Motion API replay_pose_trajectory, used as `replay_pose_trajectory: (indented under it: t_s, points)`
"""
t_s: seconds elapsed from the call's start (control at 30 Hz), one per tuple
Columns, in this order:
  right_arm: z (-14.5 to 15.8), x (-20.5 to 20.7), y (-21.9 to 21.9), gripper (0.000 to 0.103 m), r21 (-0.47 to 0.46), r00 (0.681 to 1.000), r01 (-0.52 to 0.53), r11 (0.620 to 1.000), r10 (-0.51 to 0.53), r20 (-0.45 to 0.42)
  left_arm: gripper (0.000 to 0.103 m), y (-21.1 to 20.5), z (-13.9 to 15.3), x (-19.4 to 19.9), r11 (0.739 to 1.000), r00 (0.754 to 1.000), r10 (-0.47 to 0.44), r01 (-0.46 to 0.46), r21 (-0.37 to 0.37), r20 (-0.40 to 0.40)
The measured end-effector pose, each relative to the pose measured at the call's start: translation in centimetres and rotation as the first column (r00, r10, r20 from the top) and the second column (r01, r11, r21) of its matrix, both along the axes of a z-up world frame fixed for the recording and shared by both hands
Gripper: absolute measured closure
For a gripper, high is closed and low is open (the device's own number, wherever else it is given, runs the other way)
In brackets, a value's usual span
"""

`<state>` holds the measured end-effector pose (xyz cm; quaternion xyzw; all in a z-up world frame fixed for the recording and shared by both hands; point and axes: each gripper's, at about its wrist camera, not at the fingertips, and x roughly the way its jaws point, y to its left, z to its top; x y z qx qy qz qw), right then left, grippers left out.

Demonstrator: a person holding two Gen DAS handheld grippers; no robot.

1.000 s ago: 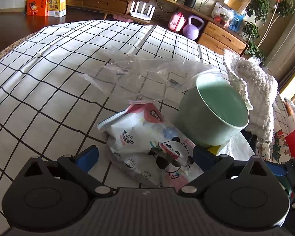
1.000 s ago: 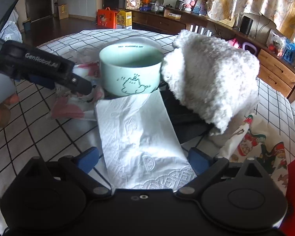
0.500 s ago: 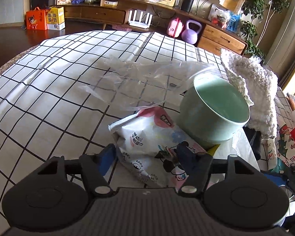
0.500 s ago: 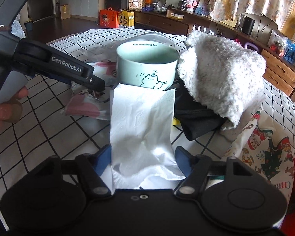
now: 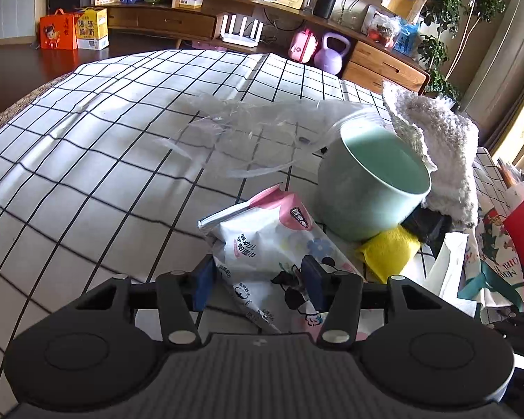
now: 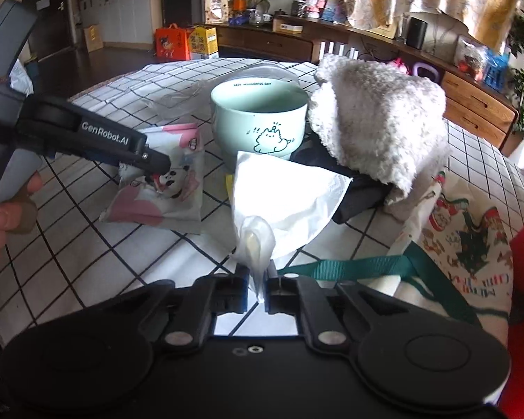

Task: Organize soft objects
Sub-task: 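Grasp the panda snack bag with the left tool while the right tool grasps the white tissue, then carry the snack bag and tissue over the red box with both tools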

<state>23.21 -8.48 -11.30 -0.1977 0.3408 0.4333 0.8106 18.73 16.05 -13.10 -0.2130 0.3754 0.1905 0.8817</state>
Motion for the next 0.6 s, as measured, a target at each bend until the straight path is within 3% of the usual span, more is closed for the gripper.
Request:
replay_pose_trajectory:
  t_s: [0.3, 0.5, 0.53, 0.57, 0.6]
  points:
    - [2.3, -2.7, -2.7, 0.097, 0.078, 0.999, 0.052, 0.996, -0.051, -0.02, 0.053, -0.6, 0.8, -2.7, 0.998, 1.0, -0.031, 0.03, -0.057, -0.002]
    - [4.1, -4.5, -4.3, 0.097, 0.103, 0.997, 0.08, 0.991, -0.079, -0.01, 0.055, -2.1, 1.6, -4.3, 0.996, 0.997, -0.076, 0.076, -0.045, 0.002]
    - [4.4, -4.8, -4.8, 0.097, 0.106, 0.996, 0.089, 0.99, -0.089, -0.009, 0.07, -2.3, 1.7, -4.4, 0.995, 0.997, -0.081, 0.081, -0.05, 0.003]
    - [4.6, -4.9, -5.1, 0.097, 0.108, 0.995, 0.095, 0.99, -0.095, -0.01, 0.078, -2.6, 1.9, -4.6, 0.995, 0.996, -0.086, 0.086, -0.055, 0.005]
    - [4.9, -5.2, -5.5, 0.097, 0.111, 0.995, 0.102, 0.989, -0.102, -0.011, 0.078, -2.9, 2.1, -4.8, 0.994, 0.996, -0.092, 0.093, -0.054, 0.01]
